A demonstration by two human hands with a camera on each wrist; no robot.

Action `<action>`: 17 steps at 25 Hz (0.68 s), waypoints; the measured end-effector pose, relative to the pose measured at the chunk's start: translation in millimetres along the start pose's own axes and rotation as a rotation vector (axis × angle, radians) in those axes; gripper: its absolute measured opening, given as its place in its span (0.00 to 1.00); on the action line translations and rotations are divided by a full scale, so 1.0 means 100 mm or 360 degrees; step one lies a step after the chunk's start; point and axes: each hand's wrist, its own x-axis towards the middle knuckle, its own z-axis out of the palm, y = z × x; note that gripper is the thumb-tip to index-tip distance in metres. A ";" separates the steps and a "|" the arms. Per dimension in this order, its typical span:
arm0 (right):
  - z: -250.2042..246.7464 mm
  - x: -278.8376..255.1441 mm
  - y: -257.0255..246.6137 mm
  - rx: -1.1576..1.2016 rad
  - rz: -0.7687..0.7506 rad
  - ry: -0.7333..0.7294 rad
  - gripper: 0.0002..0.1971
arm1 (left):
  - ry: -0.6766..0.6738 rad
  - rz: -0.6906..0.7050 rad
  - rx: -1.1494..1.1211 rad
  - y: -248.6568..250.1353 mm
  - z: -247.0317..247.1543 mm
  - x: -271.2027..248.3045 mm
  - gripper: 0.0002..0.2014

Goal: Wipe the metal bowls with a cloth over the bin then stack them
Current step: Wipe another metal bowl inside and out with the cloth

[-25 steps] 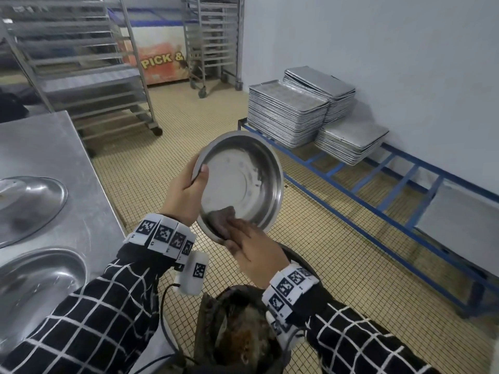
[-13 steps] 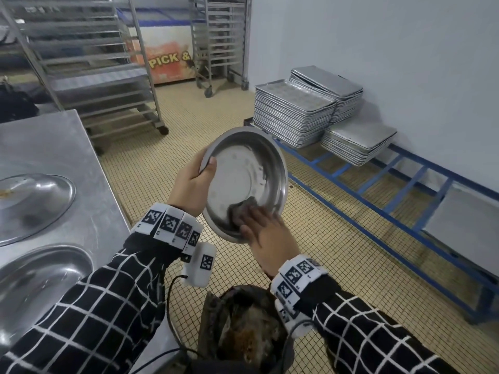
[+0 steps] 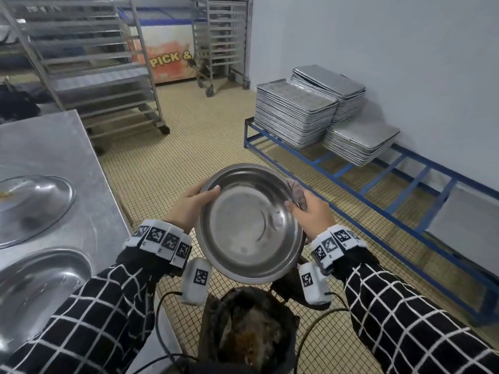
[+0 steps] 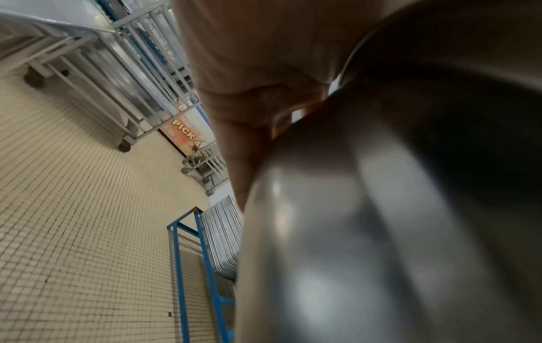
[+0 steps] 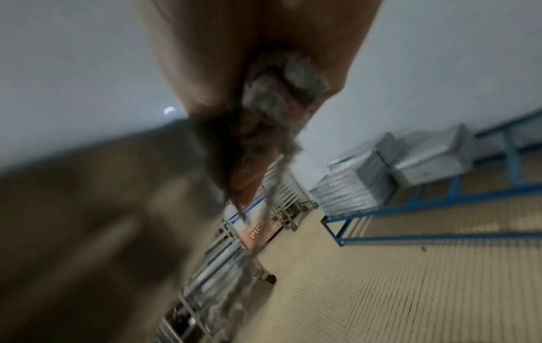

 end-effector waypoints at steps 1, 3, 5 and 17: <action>0.01 -0.01 0.03 0.0062 0.0025 0.0023 0.07 | 0.0016 0.0019 0.0045 -0.01 0.00 0.01 0.11; 0.04 -0.01 0.05 0.0200 0.0095 0.0134 0.03 | 0.0080 0.0111 0.0115 -0.05 -0.01 0.03 0.14; 0.11 -0.01 0.04 0.0358 0.0190 0.0322 0.05 | 0.0084 0.0200 0.0070 -0.09 0.04 0.01 0.25; 0.47 -0.13 0.03 0.0260 0.0240 0.0204 0.16 | 0.0402 0.0340 0.0076 -0.25 0.07 0.01 0.25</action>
